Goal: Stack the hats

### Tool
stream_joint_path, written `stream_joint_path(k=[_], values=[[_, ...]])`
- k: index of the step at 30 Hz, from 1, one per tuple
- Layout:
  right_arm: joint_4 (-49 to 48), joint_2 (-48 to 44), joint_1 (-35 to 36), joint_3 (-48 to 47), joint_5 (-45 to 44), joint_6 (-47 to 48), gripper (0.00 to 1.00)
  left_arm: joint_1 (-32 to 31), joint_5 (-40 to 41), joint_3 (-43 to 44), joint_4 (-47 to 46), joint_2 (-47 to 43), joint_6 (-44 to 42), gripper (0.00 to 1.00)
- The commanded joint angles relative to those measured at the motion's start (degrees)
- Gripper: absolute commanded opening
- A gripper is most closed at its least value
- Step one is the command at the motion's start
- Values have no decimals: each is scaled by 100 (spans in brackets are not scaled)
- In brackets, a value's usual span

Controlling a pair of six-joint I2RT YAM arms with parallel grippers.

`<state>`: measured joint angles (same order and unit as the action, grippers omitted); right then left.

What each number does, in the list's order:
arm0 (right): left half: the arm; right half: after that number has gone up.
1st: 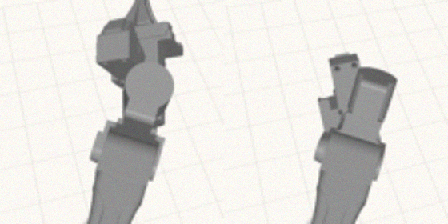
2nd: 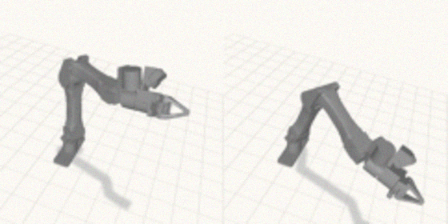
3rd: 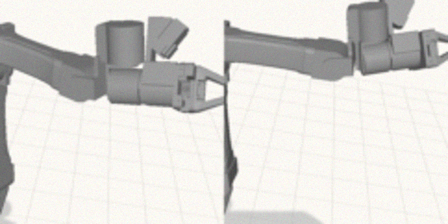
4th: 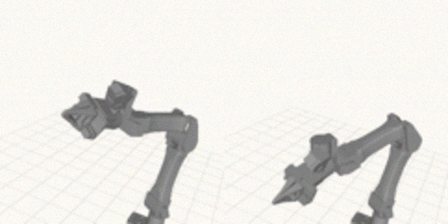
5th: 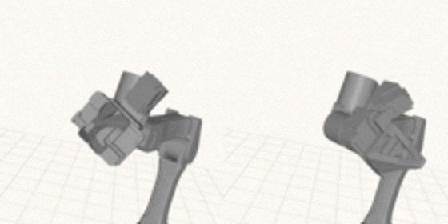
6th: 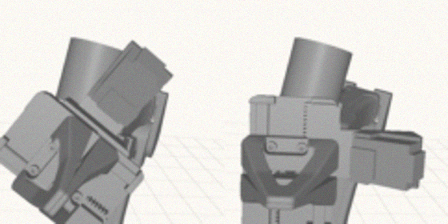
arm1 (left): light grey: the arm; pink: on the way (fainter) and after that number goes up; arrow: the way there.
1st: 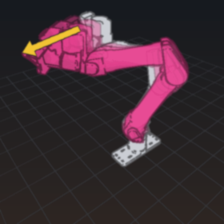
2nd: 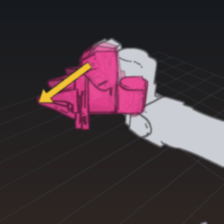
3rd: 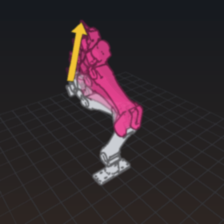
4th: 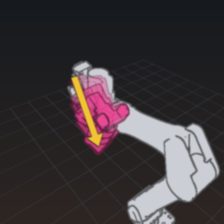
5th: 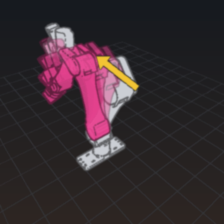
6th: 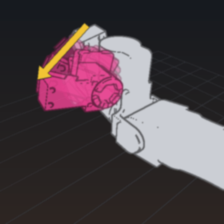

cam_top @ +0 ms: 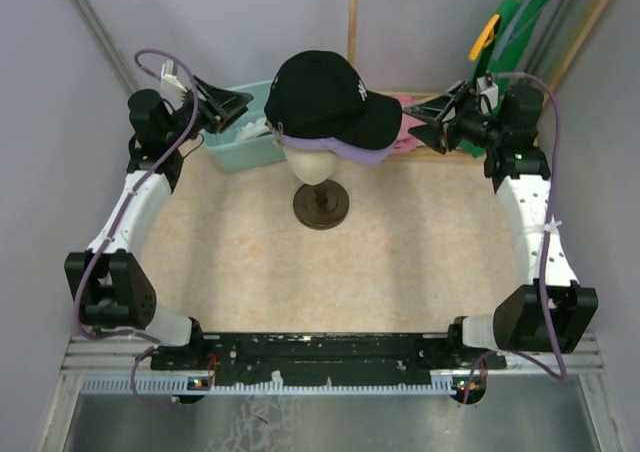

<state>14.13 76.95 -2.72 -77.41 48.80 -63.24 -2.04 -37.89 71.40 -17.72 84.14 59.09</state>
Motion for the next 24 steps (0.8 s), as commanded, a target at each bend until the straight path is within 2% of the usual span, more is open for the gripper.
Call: stream_joint_path(k=[1,3,4,8,12,17,19,24], values=[[-122,-312,-182,76,-85,100,66,71,95,658,1207,462,-1120,68],[106,-332,-258,32,-204,322,75,82,159,1131,1900,810,-1661,73],[183,-347,-302,25,-230,424,82,87,228,1528,2281,1095,-2020,80],[415,-459,-449,63,-385,701,94,84,649,2759,3775,2056,-3035,86],[739,-549,-526,76,-584,1057,96,83,1061,3669,4550,2888,-3541,86],[999,-590,-620,57,-754,1281,96,88,746,3627,4365,3274,-3205,86],[950,-602,-660,82,-755,1271,96,84,867,3607,4336,3389,-3253,86],[757,-601,-694,189,-764,1166,96,85,1054,4230,4835,4140,-3564,86]])
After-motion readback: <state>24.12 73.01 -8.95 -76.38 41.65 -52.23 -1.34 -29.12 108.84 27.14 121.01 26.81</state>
